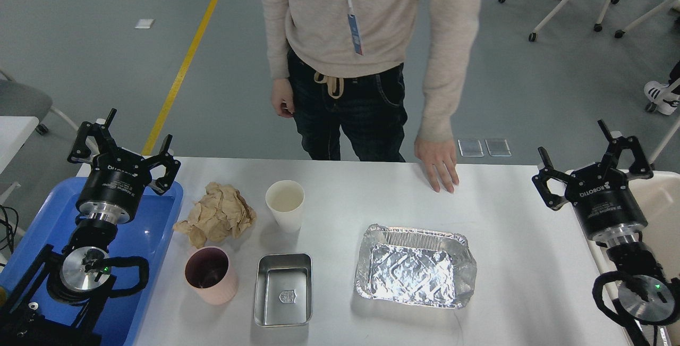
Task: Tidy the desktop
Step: 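Move the left gripper down toward the pink mug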
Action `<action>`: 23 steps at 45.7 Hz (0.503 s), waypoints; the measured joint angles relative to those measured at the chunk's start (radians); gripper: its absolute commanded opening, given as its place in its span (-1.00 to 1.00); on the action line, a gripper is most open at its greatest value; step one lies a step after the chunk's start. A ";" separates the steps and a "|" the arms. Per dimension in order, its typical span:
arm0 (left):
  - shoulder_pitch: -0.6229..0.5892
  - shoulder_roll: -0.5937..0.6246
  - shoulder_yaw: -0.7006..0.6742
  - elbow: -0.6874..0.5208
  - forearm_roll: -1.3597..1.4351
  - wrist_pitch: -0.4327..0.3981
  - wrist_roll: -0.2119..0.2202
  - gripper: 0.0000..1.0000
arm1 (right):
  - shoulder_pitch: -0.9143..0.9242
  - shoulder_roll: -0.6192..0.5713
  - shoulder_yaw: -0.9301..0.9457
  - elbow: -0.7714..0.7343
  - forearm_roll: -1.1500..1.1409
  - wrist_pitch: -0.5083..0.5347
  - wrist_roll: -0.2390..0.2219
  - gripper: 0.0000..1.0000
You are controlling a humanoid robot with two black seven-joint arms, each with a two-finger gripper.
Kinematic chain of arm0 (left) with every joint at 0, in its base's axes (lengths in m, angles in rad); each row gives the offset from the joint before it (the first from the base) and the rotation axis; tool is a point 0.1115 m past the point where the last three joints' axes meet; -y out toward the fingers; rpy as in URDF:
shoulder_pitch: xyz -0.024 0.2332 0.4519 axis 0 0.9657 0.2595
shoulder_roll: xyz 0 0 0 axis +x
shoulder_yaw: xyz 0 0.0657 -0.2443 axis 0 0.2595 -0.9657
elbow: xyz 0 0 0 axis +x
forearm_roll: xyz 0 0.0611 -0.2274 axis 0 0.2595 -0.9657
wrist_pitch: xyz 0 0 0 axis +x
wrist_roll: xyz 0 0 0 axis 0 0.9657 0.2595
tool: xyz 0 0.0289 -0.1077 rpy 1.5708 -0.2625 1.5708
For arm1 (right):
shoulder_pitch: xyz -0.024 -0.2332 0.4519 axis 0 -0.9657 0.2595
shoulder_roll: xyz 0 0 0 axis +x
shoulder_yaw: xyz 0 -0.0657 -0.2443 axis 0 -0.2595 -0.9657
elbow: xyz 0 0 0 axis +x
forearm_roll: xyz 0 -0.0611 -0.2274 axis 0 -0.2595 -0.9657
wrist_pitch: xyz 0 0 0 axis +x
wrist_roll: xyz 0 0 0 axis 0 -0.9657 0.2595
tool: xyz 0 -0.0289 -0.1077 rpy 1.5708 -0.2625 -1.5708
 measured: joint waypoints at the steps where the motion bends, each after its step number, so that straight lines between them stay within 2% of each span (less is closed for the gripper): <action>1: 0.000 0.000 0.001 0.000 0.000 -0.001 0.000 0.94 | 0.000 0.000 0.000 0.000 0.000 0.000 0.000 1.00; 23: -0.009 0.009 -0.002 0.006 0.003 0.013 -0.005 0.94 | -0.003 -0.001 0.000 0.000 -0.001 0.002 0.002 1.00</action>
